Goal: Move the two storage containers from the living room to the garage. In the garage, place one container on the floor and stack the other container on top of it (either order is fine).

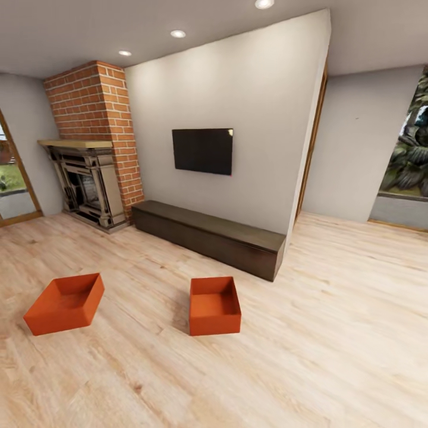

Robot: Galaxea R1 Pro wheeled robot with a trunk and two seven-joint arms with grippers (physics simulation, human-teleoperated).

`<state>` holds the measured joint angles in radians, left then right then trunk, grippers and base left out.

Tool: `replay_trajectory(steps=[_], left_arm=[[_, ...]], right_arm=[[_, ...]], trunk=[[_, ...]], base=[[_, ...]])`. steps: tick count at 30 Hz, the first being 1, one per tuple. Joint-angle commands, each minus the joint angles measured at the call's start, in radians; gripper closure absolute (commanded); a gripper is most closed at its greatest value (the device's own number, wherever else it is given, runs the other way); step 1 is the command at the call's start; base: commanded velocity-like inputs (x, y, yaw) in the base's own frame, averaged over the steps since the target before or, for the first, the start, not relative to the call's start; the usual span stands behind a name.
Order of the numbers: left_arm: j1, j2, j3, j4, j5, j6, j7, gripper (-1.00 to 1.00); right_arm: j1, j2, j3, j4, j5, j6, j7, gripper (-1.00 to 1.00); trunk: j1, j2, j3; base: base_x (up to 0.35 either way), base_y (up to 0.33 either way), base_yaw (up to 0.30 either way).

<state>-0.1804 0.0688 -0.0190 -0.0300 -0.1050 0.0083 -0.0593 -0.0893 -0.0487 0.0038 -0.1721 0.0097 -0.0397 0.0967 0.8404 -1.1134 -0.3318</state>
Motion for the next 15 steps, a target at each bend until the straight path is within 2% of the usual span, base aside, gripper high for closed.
replay_trajectory(steps=[1,6,15], left_arm=[[-0.001,0.0,-0.001,-0.001,-0.01,0.001,-0.002,-1.0],[-0.001,0.0,-0.001,-0.001,-0.01,0.001,-0.002,-1.0],[-0.001,0.0,-0.001,-0.001,-0.01,0.001,-0.002,-1.0]], right_arm=[[-0.001,0.0,0.0,0.0,0.001,-0.003,0.003,-1.0],[0.0,0.0,0.001,0.0,0.001,-0.003,0.003,-1.0],[-0.001,0.0,0.001,0.0,0.001,-0.003,0.003,-1.0]], trunk=[[0.001,-0.001,-0.001],[0.001,-0.001,-0.001],[0.001,-0.001,-0.001]], base=[[0.345,-0.002,0.258],[0.345,-0.001,0.126],[0.345,0.0,0.014]])
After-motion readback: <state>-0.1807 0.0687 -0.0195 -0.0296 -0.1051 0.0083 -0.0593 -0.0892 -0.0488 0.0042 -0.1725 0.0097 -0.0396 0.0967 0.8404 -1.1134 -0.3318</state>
